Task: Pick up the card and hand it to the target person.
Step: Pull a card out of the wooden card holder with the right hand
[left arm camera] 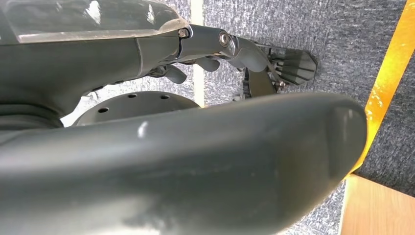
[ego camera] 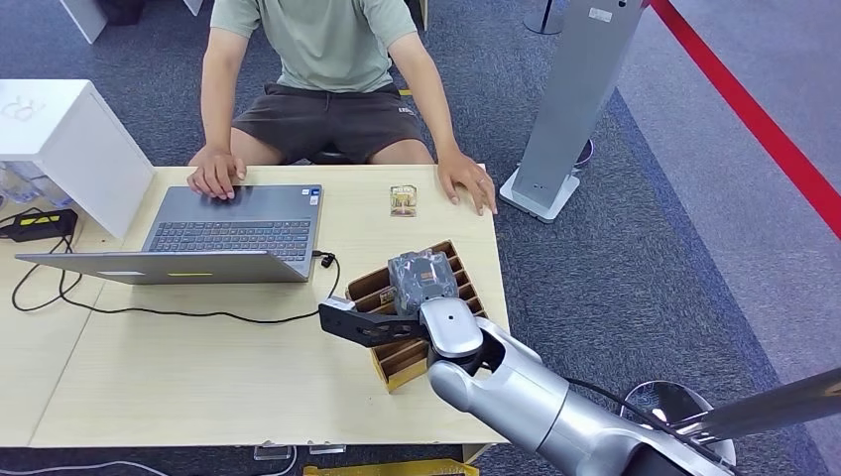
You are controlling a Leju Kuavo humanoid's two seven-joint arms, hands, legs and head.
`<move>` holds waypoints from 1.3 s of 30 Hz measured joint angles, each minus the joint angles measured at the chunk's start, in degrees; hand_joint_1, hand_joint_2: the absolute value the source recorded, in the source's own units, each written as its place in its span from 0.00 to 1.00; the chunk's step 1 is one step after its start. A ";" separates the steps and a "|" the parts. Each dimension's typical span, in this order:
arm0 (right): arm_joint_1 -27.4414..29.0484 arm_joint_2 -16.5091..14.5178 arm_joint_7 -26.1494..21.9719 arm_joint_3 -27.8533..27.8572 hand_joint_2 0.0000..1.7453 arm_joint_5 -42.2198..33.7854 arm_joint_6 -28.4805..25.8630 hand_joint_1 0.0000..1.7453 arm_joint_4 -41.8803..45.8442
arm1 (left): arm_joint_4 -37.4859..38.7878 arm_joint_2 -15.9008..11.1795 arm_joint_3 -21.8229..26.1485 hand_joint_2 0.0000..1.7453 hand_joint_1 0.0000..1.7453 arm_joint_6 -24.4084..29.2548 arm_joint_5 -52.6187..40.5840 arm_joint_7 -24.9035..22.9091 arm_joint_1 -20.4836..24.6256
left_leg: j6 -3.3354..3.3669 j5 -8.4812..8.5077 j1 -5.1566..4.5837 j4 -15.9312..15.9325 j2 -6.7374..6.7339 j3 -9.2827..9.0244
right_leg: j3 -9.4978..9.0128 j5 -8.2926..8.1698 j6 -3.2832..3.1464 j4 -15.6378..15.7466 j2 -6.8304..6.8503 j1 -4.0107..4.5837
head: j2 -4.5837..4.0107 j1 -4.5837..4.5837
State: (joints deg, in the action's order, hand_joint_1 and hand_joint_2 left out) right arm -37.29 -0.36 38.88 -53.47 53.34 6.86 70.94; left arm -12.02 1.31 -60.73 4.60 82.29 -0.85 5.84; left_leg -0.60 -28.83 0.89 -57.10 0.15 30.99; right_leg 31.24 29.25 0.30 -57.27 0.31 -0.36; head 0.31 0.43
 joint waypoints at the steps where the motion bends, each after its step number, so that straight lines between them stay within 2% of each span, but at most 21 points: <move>1: 0.00 -0.02 0.00 0.00 1.00 0.01 -0.03 0.56 -0.12 | 0.00 0.00 -0.02 0.00 0.00 -0.04 -0.02 -0.02 0.00 | 0.00 0.00 0.00 0.00 0.00 0.00 | 0.00 0.00 0.00 0.00 0.00 0.00 | 0.00 0.01; 5: -0.02 -0.03 0.00 0.02 1.00 -0.02 -0.21 0.62 -0.50 | 0.00 0.00 -0.04 0.00 0.00 -0.33 -0.27 -0.05 0.00 | 0.00 0.00 0.00 0.00 0.00 -0.01 | 0.00 0.00 0.00 0.00 0.00 0.00 | 0.00 -0.01; 14: 0.38 0.07 0.01 0.23 1.00 -0.30 -0.32 0.95 -0.90 | 0.00 0.00 -0.08 0.00 0.00 -0.50 -0.67 -0.07 -0.01 | 0.00 0.00 0.00 0.00 -0.02 -0.03 | -0.01 0.00 0.00 0.00 -0.01 0.00 | 0.00 0.01; 16: 0.39 0.08 0.02 0.36 1.00 -0.28 -0.32 1.00 -0.92 | 0.00 0.00 -0.08 0.00 0.00 -0.44 -0.69 -0.07 -0.02 | 0.00 0.00 0.00 0.00 -0.02 -0.03 | -0.01 0.00 0.00 0.00 -0.01 0.00 | 0.00 0.01; 33: 0.15 0.15 0.09 0.85 1.00 -0.28 -0.71 1.00 -1.07 | 0.00 0.00 -0.14 0.00 0.00 0.20 -0.98 0.33 -0.02 | 0.00 0.00 0.00 0.00 -0.02 -0.03 | -0.01 0.00 0.00 0.01 -0.01 0.00 | 0.00 -0.01; 39: -1.86 1.17 1.01 2.88 1.00 2.52 0.73 1.00 2.39 | 0.00 -0.08 -0.14 0.00 0.00 -1.11 -1.17 0.79 -0.08 | 0.00 0.00 0.00 -0.02 -0.01 -0.03 | 0.00 0.00 0.00 0.00 -0.01 0.00 | 0.00 0.01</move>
State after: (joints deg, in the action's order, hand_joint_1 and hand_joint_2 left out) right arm -39.15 0.81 39.89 -50.59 55.86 7.59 73.34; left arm -12.02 1.23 -60.87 3.49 81.11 -0.07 5.76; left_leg -0.60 -28.83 0.89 -57.11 0.14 30.97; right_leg 31.24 29.25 0.29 -57.27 0.30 -0.36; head 0.31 0.43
